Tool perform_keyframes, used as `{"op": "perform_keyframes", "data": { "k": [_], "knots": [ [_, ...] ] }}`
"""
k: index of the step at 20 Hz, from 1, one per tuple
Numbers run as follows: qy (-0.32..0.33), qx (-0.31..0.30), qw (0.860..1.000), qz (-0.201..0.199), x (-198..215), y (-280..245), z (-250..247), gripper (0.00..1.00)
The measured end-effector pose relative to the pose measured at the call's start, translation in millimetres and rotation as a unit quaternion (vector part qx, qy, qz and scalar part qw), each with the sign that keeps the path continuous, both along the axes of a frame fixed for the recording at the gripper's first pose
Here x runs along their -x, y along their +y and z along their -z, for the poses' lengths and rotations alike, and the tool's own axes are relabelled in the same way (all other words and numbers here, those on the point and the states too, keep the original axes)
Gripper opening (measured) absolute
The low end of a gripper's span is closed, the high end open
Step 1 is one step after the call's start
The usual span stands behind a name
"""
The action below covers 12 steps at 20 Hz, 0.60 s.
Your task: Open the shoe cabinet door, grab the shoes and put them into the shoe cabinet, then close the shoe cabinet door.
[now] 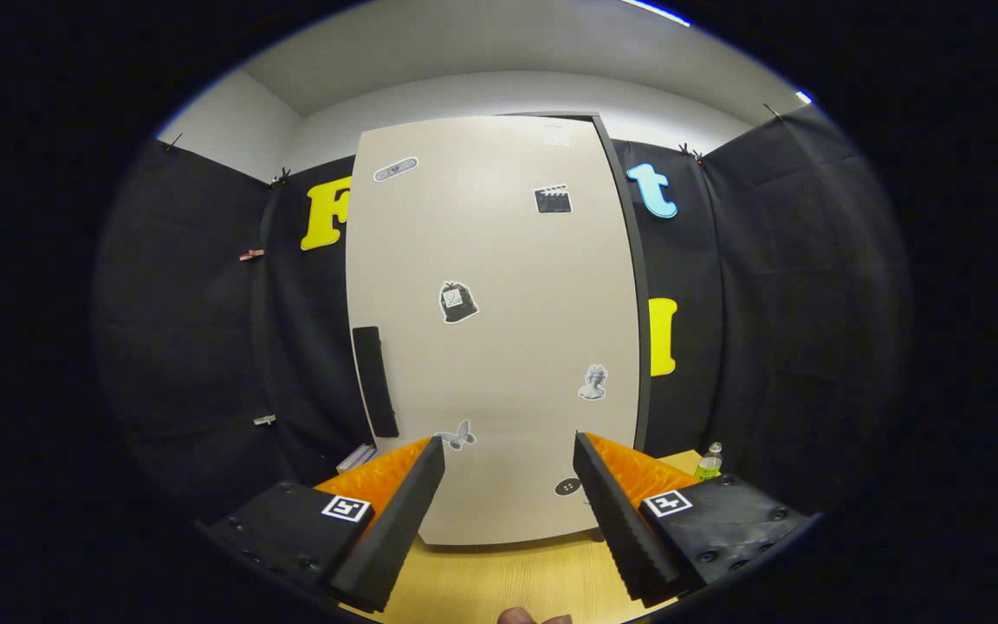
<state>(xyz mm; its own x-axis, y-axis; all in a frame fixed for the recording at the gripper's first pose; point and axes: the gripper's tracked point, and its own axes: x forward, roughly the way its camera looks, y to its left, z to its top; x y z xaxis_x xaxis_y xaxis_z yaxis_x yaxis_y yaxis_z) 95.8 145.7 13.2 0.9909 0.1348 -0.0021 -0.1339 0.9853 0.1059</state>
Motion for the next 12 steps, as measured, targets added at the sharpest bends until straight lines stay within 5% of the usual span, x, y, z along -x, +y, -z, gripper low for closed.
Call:
{"op": "perform_keyframes", "data": {
  "k": [12],
  "knots": [
    [-0.005,0.014,1.000,0.006,-3,-7,4,0.98]
  ]
}}
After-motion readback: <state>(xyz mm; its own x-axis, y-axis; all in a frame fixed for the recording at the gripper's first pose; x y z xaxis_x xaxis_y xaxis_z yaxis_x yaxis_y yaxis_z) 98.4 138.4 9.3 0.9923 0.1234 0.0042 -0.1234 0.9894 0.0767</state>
